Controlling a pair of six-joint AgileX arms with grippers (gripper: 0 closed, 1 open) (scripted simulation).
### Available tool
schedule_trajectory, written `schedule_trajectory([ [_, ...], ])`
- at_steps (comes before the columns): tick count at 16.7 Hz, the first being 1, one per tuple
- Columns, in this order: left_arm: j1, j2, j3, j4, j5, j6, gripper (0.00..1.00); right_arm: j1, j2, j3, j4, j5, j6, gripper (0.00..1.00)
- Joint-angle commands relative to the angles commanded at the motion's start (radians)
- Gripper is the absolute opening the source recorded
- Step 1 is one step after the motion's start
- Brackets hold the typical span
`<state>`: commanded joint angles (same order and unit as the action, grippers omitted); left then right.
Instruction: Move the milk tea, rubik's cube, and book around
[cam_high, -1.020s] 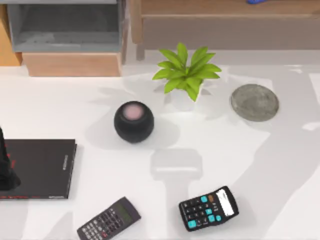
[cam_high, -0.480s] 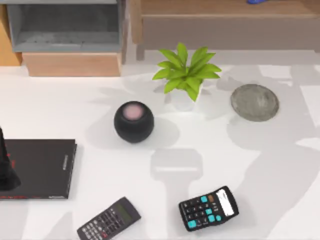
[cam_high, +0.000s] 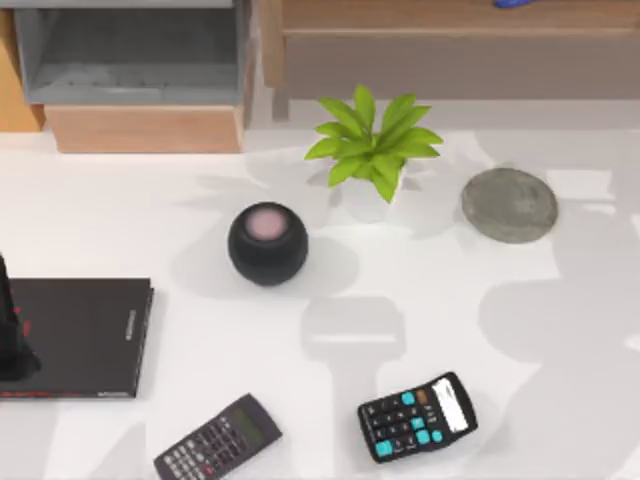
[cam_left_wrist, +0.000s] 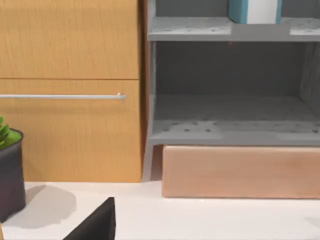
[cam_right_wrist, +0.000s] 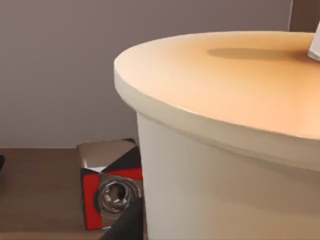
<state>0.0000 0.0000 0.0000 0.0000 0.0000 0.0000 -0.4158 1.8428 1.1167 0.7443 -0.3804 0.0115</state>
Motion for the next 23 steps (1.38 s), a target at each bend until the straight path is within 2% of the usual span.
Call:
schedule_trajectory([
  [5, 0.000, 0.000, 0.000, 0.000, 0.000, 0.000, 1.00, 0.005, 0.004, 0.001, 0.001, 0.003, 0.001, 0.00],
  [8, 0.000, 0.000, 0.000, 0.000, 0.000, 0.000, 1.00, 0.071, -0.021, -0.048, 0.067, 0.068, -0.019, 0.00],
  [11, 0.000, 0.000, 0.000, 0.000, 0.000, 0.000, 1.00, 0.219, -0.049, -0.143, 0.198, 0.216, -0.043, 0.00],
  [18, 0.000, 0.000, 0.000, 0.000, 0.000, 0.000, 1.00, 0.610, 0.002, -0.353, 0.484, 0.673, -0.054, 0.00],
  [20, 0.000, 0.000, 0.000, 0.000, 0.000, 0.000, 1.00, 0.693, 0.051, -0.387, 0.522, 0.758, -0.042, 0.00],
  [23, 0.000, 0.000, 0.000, 0.000, 0.000, 0.000, 1.00, 0.781, 0.118, -0.410, 0.541, 0.808, -0.017, 0.00],
])
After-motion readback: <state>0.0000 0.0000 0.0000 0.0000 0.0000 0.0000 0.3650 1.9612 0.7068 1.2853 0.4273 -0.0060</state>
